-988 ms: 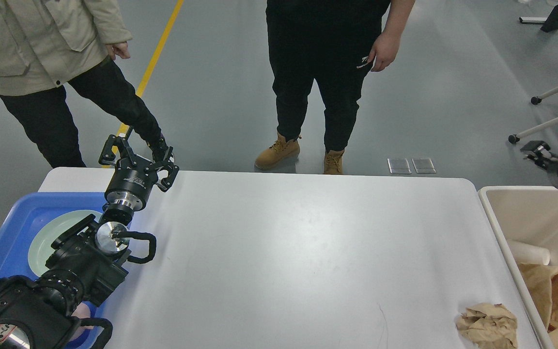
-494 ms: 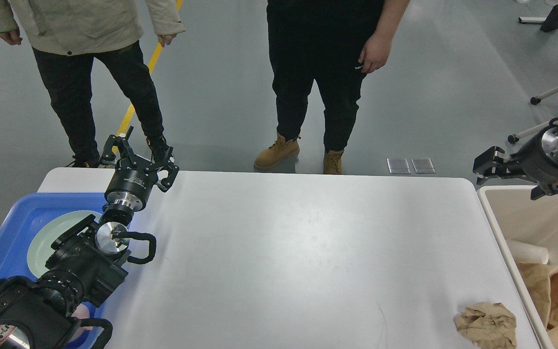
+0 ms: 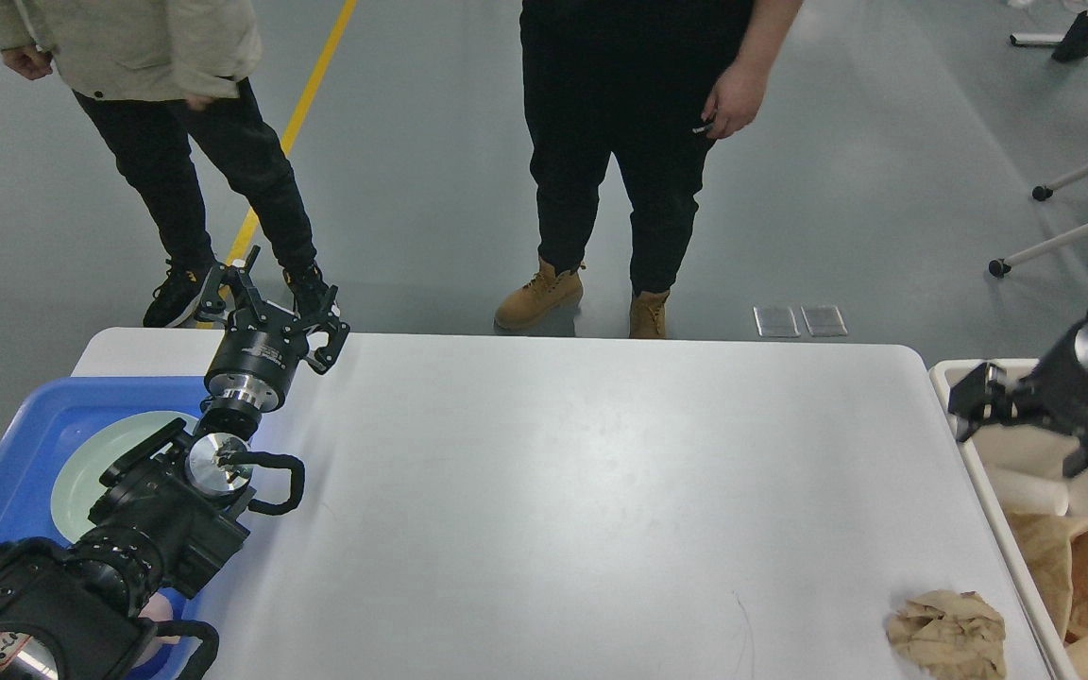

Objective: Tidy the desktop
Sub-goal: 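Lower the right gripper to the crumpled paper and grasp it, then lift the crumpled paper and drop it into the bin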

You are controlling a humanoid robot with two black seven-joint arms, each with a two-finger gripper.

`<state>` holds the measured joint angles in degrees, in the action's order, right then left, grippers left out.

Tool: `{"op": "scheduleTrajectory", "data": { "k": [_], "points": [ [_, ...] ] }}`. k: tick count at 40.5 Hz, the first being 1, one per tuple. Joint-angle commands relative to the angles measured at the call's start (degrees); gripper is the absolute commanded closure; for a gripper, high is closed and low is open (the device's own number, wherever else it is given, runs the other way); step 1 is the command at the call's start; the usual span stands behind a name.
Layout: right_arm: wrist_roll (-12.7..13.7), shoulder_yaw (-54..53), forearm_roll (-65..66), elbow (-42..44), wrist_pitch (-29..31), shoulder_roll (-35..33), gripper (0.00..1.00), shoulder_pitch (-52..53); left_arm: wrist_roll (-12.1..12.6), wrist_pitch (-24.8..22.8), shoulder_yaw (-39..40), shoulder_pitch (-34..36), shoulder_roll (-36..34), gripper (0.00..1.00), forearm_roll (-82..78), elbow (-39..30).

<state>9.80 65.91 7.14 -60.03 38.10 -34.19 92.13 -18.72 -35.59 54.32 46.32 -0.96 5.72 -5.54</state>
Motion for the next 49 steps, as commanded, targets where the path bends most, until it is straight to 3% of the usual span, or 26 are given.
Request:
{"op": "scheduleTrajectory", "data": {
  "k": [1,13,25,38,42,45,49],
  "points": [
    [0.0,-2.3,0.1,0.2,0.0,-0.8,0.00,-5.6,0.0,0.1,0.0,0.0,0.0,0.04,0.0,0.0],
    [0.0,-9.0,0.0,0.6,-0.1,-1.1,0.00,-14.7,0.0,0.0,0.0,0.1,0.0,0.04,0.0,0.0],
    [0.0,-12.8,0.1,10.1,-0.3,0.3,0.00,-25.5,0.0,0.1,0.0,0.0,0.0,0.04,0.0,0.0],
    [0.0,-16.1,0.1,11.7,-0.7,1.3,0.02,-28.5,0.0,0.0,0.0,0.1,0.0,0.04,0.0,0.0],
    [0.1,-17.1,-0.3,11.2,-6.1,1.7,0.06,-29.8,0.0,0.0,0.0,0.0,0.0,0.04,0.0,0.0],
    [0.1,-17.8,-0.9,10.7,-13.9,2.2,0.07,-31.8,0.0,0.0,0.0,0.0,0.0,0.04,0.0,0.0],
    [0.1,-18.4,-0.8,9.3,-18.6,2.2,0.07,-33.2,0.0,0.0,0.0,0.0,0.0,0.04,0.0,0.0]
  ]
}}
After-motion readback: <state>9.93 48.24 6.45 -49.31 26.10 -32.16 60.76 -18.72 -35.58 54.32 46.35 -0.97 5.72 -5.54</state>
